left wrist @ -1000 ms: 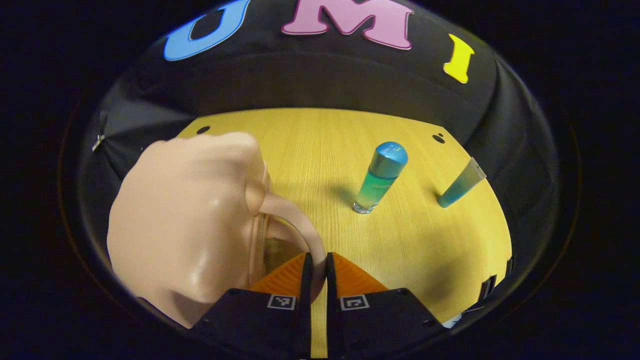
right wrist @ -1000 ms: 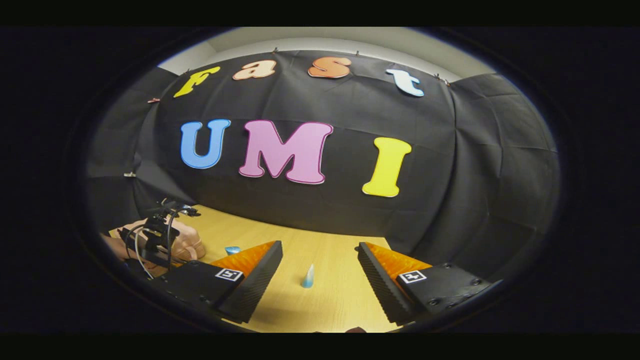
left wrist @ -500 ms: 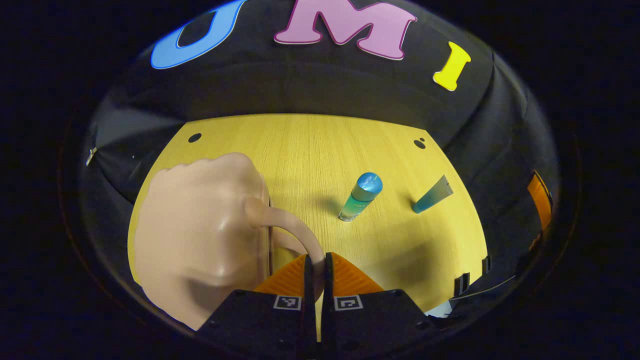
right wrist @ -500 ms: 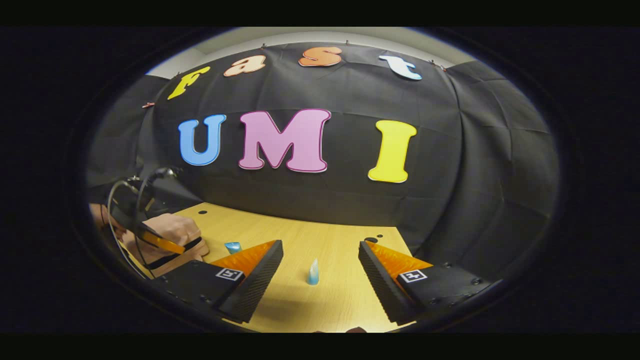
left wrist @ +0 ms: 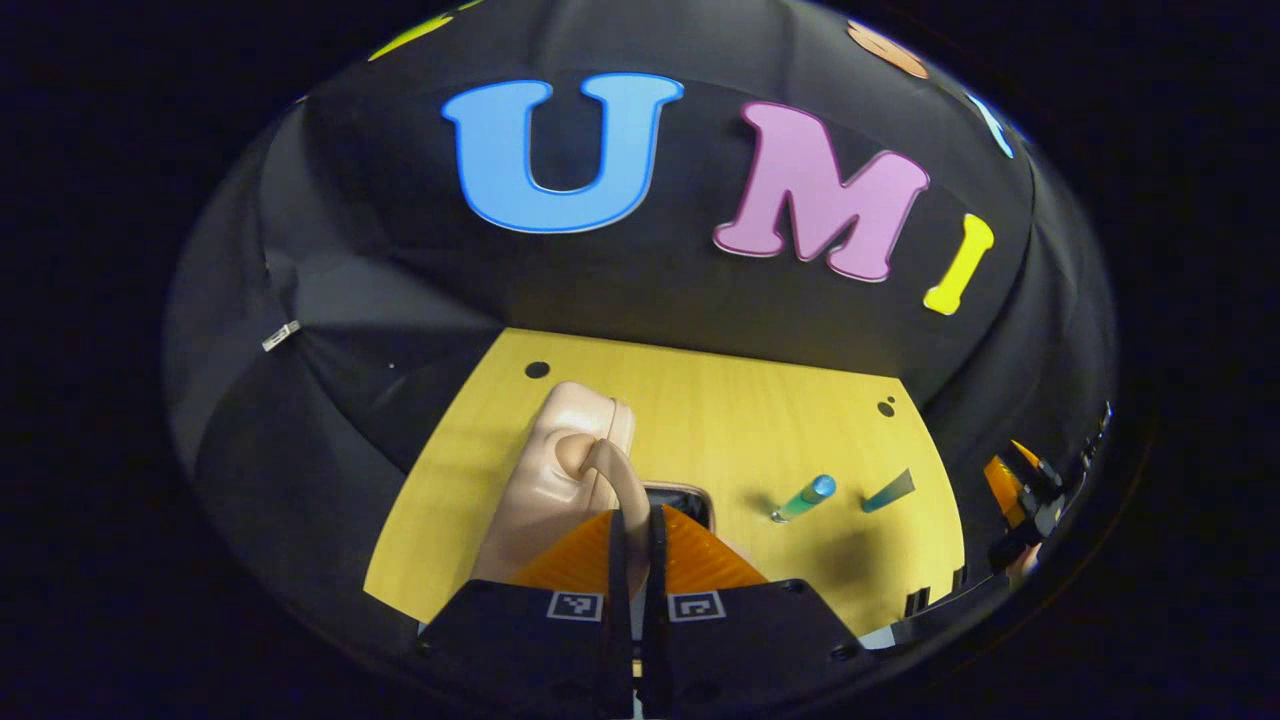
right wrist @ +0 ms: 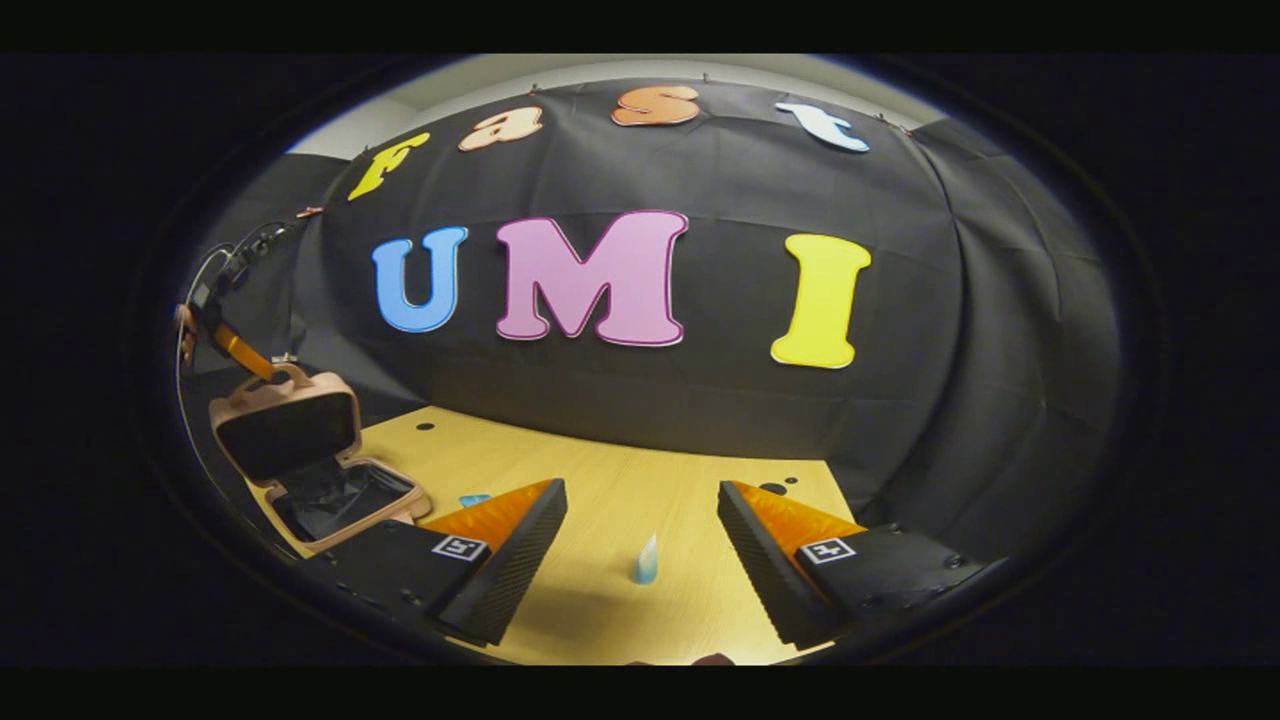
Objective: First open the suitcase, pack the skin care products into it, and then close the suitcase.
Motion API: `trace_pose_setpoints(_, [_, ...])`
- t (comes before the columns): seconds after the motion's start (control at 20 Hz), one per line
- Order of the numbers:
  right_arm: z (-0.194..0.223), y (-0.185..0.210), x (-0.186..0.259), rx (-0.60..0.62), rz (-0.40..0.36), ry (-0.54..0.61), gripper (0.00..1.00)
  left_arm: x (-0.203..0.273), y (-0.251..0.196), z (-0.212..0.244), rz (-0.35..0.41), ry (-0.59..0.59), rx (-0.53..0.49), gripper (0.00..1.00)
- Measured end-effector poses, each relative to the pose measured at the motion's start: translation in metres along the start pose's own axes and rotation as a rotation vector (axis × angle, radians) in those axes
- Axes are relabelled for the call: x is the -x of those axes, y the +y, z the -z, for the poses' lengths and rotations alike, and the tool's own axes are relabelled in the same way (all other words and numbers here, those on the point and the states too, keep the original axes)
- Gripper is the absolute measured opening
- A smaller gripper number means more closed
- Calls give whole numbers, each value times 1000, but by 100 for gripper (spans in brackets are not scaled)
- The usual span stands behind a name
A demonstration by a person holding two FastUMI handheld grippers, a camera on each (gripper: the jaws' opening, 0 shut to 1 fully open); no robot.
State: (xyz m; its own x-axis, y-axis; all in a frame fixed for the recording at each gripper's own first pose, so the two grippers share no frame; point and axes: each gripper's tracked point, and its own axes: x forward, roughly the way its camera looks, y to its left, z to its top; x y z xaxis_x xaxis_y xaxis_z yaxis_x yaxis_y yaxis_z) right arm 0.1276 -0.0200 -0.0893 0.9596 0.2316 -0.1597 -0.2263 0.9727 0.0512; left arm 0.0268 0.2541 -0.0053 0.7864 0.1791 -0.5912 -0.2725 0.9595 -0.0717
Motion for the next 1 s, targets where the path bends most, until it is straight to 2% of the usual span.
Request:
trace_pose_setpoints(0.1, [-6,9,3,-8,41,-16,97,5,61,-17,-62,-46,-21,9])
trace_pose_setpoints(0.15, [-5,14,5,-7,62,-10,94,1,93,-21,-103,-56,-35,9])
trace_pose_setpoints(0.25, [-11,27,10,-5,102,-21,96,-12,161,-26,-188,-78,-32,8])
trace_pose_setpoints(0.35, [-14,40,13,22,131,-10,96,-26,213,-18,-192,-71,-13,12])
trace_pose_setpoints(0.5, [-29,53,20,52,190,-11,96,-86,290,21,-223,-18,-17,5])
trace_pose_setpoints(0.55, [-32,57,24,59,211,-10,99,-106,314,38,-234,9,5,8])
trace_pose_setpoints(0.85, [-30,81,44,49,301,35,98,-198,397,152,-248,169,225,8])
trace_pose_setpoints(1.0, [-29,90,52,42,322,41,96,-220,422,170,-275,187,276,14])
